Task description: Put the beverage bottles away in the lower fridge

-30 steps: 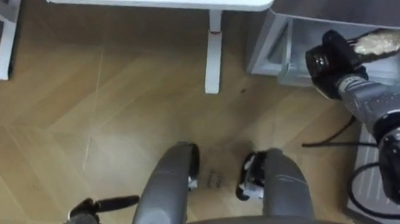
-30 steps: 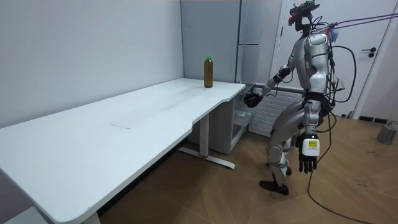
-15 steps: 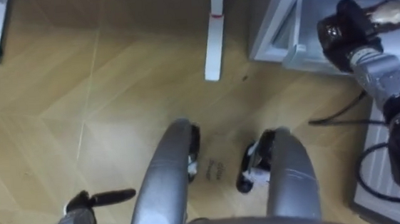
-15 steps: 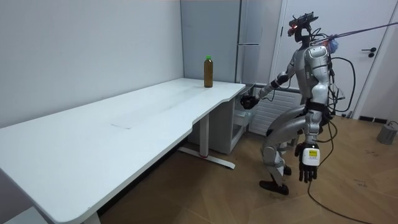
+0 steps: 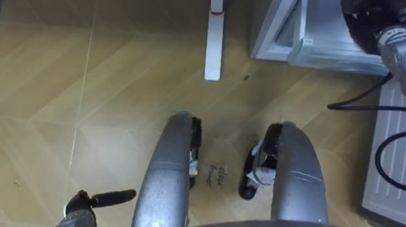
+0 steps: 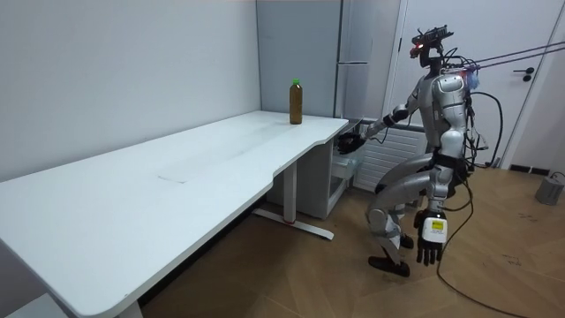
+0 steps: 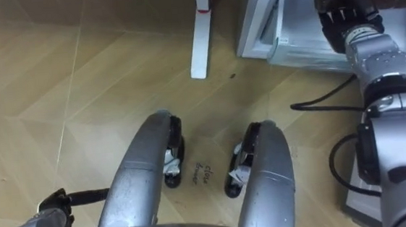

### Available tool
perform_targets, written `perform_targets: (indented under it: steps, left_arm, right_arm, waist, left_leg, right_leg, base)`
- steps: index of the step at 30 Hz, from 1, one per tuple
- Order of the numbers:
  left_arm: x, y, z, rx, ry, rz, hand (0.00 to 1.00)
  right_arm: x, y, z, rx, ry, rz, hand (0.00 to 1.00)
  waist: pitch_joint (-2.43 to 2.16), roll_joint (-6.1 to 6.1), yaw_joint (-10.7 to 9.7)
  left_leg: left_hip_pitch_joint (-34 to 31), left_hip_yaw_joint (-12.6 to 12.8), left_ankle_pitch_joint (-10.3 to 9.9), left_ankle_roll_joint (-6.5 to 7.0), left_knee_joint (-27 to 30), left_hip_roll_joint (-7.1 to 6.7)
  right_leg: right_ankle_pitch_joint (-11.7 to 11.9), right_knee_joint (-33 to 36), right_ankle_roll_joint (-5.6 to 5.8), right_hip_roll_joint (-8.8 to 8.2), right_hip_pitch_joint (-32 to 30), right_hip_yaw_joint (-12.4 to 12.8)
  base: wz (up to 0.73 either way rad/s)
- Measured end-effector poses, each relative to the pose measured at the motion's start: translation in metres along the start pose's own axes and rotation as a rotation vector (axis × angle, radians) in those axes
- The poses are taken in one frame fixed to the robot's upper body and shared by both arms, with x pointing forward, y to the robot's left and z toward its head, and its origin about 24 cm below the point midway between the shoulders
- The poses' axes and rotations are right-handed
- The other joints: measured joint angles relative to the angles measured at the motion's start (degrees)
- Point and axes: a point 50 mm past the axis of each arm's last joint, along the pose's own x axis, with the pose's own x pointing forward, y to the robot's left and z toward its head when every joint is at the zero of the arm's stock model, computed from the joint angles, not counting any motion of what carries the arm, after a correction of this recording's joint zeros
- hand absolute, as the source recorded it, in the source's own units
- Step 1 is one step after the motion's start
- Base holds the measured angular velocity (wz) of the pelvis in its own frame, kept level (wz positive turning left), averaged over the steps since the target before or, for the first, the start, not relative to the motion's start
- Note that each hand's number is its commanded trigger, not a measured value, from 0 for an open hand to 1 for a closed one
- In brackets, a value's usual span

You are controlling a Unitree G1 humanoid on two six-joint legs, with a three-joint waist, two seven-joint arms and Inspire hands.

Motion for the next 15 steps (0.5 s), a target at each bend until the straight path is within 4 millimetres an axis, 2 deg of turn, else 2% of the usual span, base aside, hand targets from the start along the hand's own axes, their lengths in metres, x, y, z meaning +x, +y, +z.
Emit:
perform_targets:
  steps: [9,15]
  left_arm:
    - [-0.001,0.004,-0.006,0.003,-0.001,0.002,0.0]
    - [-0.002,0.012,-0.021,0.04,0.036,0.014,0.0]
  right_arm:
    - [0.0,-0.003,-0.001,-0.006,0.003,-0.009,0.0]
    - [0.0,-0.005,0.0,-0.009,-0.005,-0.023,0.0]
  waist:
    - [0.02,-0.08,-0.37]
    - [-0.02,-0.01,-0.76]
  left_leg:
    - [1.6,0.1,-0.37,0.24,0.22,0.07]
    - [2.66,0.18,-0.67,0.36,0.11,0.72]
  right_leg:
    - [-0.17,-0.05,0.45,0.13,1.63,0.13]
    - [-0.52,-0.61,0.56,0.48,2.83,-0.07]
  base:
    - [0.0]
    - [-0.02]
